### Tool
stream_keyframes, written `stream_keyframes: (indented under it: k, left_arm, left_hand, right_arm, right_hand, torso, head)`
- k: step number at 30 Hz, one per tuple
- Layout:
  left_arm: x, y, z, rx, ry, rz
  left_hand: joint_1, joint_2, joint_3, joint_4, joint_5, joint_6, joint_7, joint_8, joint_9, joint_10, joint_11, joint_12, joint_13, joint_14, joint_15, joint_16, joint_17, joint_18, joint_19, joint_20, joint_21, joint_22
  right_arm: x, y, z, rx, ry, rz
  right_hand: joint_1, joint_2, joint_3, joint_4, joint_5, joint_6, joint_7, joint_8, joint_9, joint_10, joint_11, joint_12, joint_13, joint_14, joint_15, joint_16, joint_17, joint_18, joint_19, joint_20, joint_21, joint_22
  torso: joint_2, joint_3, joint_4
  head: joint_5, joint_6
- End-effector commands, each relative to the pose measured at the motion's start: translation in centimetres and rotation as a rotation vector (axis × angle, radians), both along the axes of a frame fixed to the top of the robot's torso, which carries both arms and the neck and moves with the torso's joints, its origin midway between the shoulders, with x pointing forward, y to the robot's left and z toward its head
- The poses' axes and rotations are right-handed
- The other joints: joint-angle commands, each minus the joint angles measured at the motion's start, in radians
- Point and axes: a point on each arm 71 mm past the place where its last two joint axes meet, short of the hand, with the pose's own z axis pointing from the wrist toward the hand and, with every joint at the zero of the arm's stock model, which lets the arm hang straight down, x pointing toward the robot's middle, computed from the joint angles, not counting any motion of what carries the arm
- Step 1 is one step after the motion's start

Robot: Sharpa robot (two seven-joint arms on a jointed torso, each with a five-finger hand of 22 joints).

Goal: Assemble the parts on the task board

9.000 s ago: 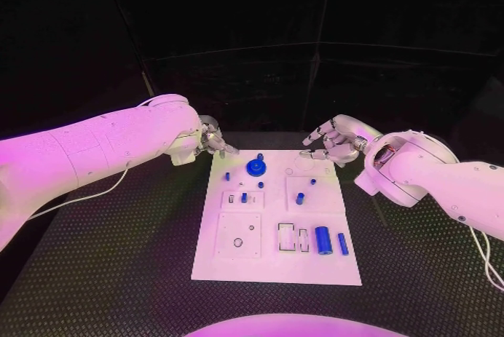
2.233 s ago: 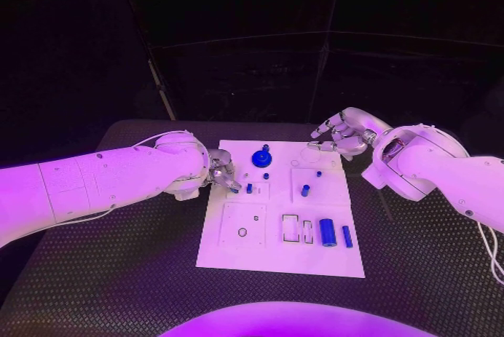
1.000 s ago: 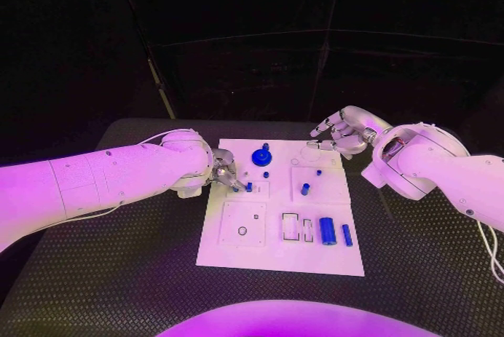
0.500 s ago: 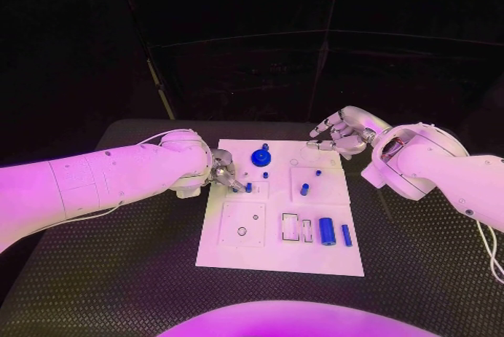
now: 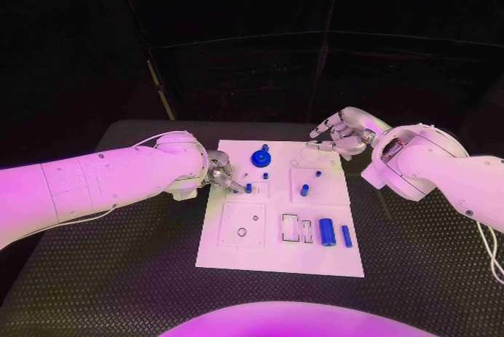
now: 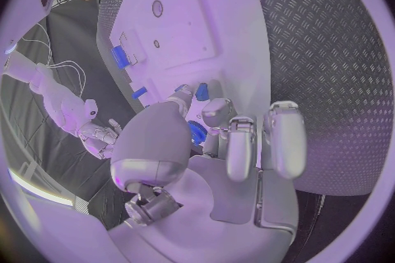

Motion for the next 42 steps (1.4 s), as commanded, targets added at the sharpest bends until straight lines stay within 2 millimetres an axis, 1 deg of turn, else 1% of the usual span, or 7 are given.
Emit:
stream_keyframes:
  k: [1,13,17,20,25,33,42]
  left_arm:
    - [0.0,0.0,0.3,-0.008,-0.018,0.011]
    - [-0.2,0.7,1.4,-0.146,-0.067,0.125]
    - [-0.3,1.1,2.1,-0.202,-0.096,0.158]
    - [-0.2,1.0,2.9,-0.275,-0.142,0.154]
    - [0.4,-0.2,4.5,-0.429,-0.245,0.101]
    - [1.6,-2.5,5.2,-0.525,-0.359,-0.014]
    - [1.6,-5.7,4.0,-0.421,-0.452,-0.244]
  left_hand:
    - [0.004,0.008,-0.011,0.004,-0.006,-0.003,0.003,0.002,0.001,-0.002,0.004,0.004,0.002,0.104,-0.009,0.003,0.263,-0.006,0.009,-0.003,0.002,0.027]
    - [0.04,0.008,-0.066,0.035,-0.001,-0.049,0.021,-0.016,-0.005,-0.045,0.018,-0.028,-0.049,0.104,0.003,0.003,0.263,0.005,-0.015,0.006,-0.039,-0.023]
    - [0.072,0.006,-0.097,0.047,0.0,-0.079,0.035,-0.028,-0.015,-0.12,0.031,-0.101,-0.156,0.103,0.013,0.001,0.261,0.02,-0.047,0.015,-0.095,-0.089]
    - [0.121,0.006,-0.129,0.048,0.017,-0.109,0.053,-0.029,-0.026,-0.248,0.05,-0.229,-0.323,0.035,0.03,-0.133,0.074,0.076,-0.186,0.032,-0.344,-0.367]
    - [0.218,0.008,-0.152,0.034,0.025,-0.177,0.089,-0.071,-0.071,-0.318,0.081,-0.292,-0.379,-0.06,0.057,-0.333,-0.15,0.118,-0.3,0.055,-0.613,-0.632]
    - [0.455,0.043,-0.053,-0.045,0.031,-0.183,0.132,-0.176,-0.192,-0.402,0.124,-0.475,-0.543,-0.222,0.09,-0.649,-0.48,0.122,-0.318,0.088,-0.756,-0.734]
    - [0.483,-0.057,0.063,-0.056,0.023,-0.134,0.151,-0.342,-0.345,-0.43,0.152,-0.686,-0.744,-0.234,0.112,-0.72,-0.591,0.122,-0.278,0.103,-0.81,-0.78]
  right_arm:
    - [0.0,0.0,0.1,0.004,-0.007,0.003]
    - [0.1,0.0,0.1,0.004,-0.007,0.002]
    - [0.1,0.0,0.1,0.004,-0.006,0.001]
    - [0.2,0.0,0.1,0.003,-0.006,0.001]
    - [0.2,0.0,0.1,0.004,-0.006,0.0]
    - [0.2,0.3,0.0,0.006,-0.007,0.003]
    - [0.2,0.6,0.1,0.01,-0.008,0.011]
  right_hand:
    - [-0.005,0.004,-0.005,0.001,0.005,-0.008,0.002,0.003,-0.002,-0.005,-0.004,-0.003,-0.001,0.064,-0.007,-0.004,0.067,0.013,-0.004,-0.005,-0.004,-0.001]
    - [-0.008,0.005,-0.008,0.001,0.005,-0.008,0.003,0.003,-0.002,-0.005,-0.004,-0.003,0.0,0.064,-0.007,-0.004,0.068,0.013,-0.004,-0.005,-0.004,-0.002]
    - [-0.008,0.005,-0.008,0.001,0.005,-0.008,0.003,0.003,-0.002,-0.005,-0.004,-0.003,0.0,0.064,-0.007,-0.004,0.068,0.013,-0.004,-0.005,-0.004,-0.002]
    - [-0.008,0.005,-0.008,0.001,0.005,-0.008,0.003,0.003,-0.002,-0.005,-0.004,-0.003,0.0,0.064,-0.007,-0.004,0.068,0.013,-0.004,-0.005,-0.004,-0.002]
    - [-0.008,0.005,-0.008,0.001,0.005,-0.008,0.003,0.003,-0.002,-0.005,-0.004,-0.003,0.0,0.064,-0.007,-0.004,0.068,0.013,-0.004,-0.005,-0.004,-0.002]
    - [-0.01,0.006,-0.011,0.001,0.006,-0.009,0.003,0.004,-0.002,-0.006,-0.004,-0.004,-0.002,0.064,-0.007,-0.005,0.066,0.014,-0.005,-0.005,-0.006,-0.004]
    - [-0.01,0.007,-0.011,0.001,0.007,-0.009,0.003,0.004,-0.002,-0.007,-0.004,-0.004,-0.002,0.064,-0.006,-0.006,0.066,0.014,-0.005,-0.005,-0.006,-0.005]
  torso:
    - [-0.002,0.0009,0.0008]
    - [-0.001,0.0008,-0.0009]
    - [0.0,0.0004,0.0]
    - [0.001,-0.0001,0.0001]
    - [0.001,0.0012,-0.0013]
    - [0.002,0.0002,-0.0033]
    - [0.002,-0.0002,0.0003]
  head:
    - [0.0,0.003]
    - [0.0,0.016]
    - [-0.001,0.018]
    - [-0.006,0.021]
    - [-0.006,0.027]
    - [-0.011,0.034]
    - [-0.022,0.039]
